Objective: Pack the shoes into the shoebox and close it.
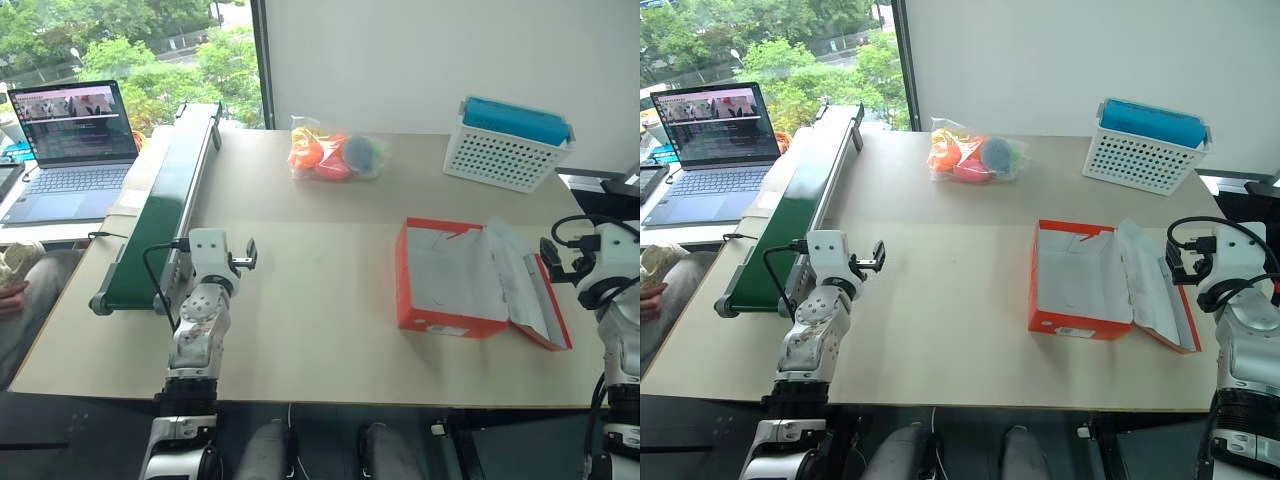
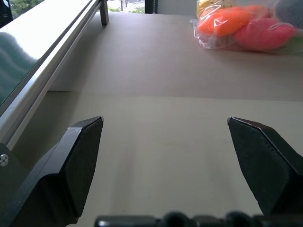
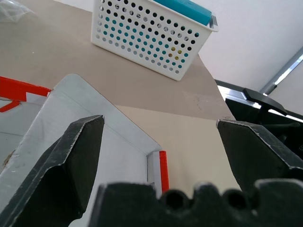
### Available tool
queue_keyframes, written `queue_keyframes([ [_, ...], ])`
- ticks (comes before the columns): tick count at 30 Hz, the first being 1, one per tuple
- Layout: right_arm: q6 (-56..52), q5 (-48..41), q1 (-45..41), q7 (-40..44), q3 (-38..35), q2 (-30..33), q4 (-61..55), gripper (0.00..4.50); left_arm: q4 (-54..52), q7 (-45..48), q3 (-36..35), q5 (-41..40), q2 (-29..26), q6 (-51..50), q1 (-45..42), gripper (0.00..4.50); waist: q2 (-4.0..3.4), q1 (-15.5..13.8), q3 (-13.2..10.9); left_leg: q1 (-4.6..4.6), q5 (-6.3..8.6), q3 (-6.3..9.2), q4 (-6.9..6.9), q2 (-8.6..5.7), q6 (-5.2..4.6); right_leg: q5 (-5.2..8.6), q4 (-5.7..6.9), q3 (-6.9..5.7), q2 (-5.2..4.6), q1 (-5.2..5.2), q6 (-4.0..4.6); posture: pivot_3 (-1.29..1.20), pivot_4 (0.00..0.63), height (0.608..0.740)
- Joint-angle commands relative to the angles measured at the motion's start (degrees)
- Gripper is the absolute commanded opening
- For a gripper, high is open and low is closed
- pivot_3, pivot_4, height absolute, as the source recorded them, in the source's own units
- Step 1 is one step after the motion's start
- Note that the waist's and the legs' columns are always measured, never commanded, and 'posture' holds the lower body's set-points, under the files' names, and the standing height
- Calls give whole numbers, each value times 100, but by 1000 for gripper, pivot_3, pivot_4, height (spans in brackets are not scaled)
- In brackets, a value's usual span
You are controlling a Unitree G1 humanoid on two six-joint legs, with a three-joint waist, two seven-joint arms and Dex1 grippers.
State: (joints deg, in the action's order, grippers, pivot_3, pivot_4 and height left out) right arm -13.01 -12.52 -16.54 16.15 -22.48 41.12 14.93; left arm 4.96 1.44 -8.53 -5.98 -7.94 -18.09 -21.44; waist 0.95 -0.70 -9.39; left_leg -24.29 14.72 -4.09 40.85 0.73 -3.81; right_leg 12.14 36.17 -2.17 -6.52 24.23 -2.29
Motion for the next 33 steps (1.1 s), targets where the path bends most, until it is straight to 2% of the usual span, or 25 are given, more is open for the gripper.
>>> queue_keyframes([
  [1, -180, -133, -93, 117, 45, -77, -419, 4471, -289, 28, 102, 101, -28, 221, 64, 4500, 0, 0, 0, 0, 0, 0, 0, 0, 0, 0, 0, 0, 0, 0, 0, 0, 150, 705],
  [4, -792, -685, -124, 906, 741, -360, -1557, 4471, -261, -122, 42, 277, -97, 679, 163, 4500, 0, 78, 0, 2, 0, -3, -2, 6, 0, -1, -1, 4, 4, 2, 2, 0, 150, 705],
  [9, -1917, -1523, -245, 1547, 1212, -429, -2813, 4471, -45, -112, -422, 118, -496, 657, 111, 4500, -1, 68, 0, 1, -1, 4, -2, 9, 3, -4, 5, -1, 6, 5, 7, 0, 150, 705],
  [13, -2582, -1993, -476, 1871, 1385, -344, -3317, 4471, -98, -29, -639, -54, -699, 525, 60, 4500, 0, 24, 0, -3, 1, 5, -1, 7, -1, -4, -2, -7, -1, 6, 7, 0, 150, 705],
  [17, -2775, -1950, -542, 2208, 1622, -75, -3469, 4471, 2, 2, -901, -127, -1007, 240, -8, 4500, 4, -52, -1, -4, 1, 11, 3, 2, -1, -4, -4, -17, -8, 2, 7, 0, 150, 705],
  [24, -2983, -1984, -532, 2217, 2104, -200, -4113, 4471, 532, 557, -894, -197, -1655, -140, -173, 4500, 9, -1, -1, -3, 1, 8, -2, 5, 2, -4, -1, -15, -4, 9, 7, 0, 150, 705],
  [28, -3100, -1958, -664, 1958, 2349, -502, -4399, 4471, 971, 666, -816, -121, -1794, -206, -543, 4500, 12, 0, 0, -2, -1, 9, -1, 7, 4, -4, 2, -18, -2, 8, 7, 0, 150, 705],
  [33, -3044, -1520, -788, 1720, 2785, -629, -4471, 4471, 1443, 787, -643, -3, -1912, -222, -898, 4500, 16, -9, 0, -5, 0, 7, -1, 2, 4, -5, -3, -19, -5, 8, 6, 0, 150, 705],
])
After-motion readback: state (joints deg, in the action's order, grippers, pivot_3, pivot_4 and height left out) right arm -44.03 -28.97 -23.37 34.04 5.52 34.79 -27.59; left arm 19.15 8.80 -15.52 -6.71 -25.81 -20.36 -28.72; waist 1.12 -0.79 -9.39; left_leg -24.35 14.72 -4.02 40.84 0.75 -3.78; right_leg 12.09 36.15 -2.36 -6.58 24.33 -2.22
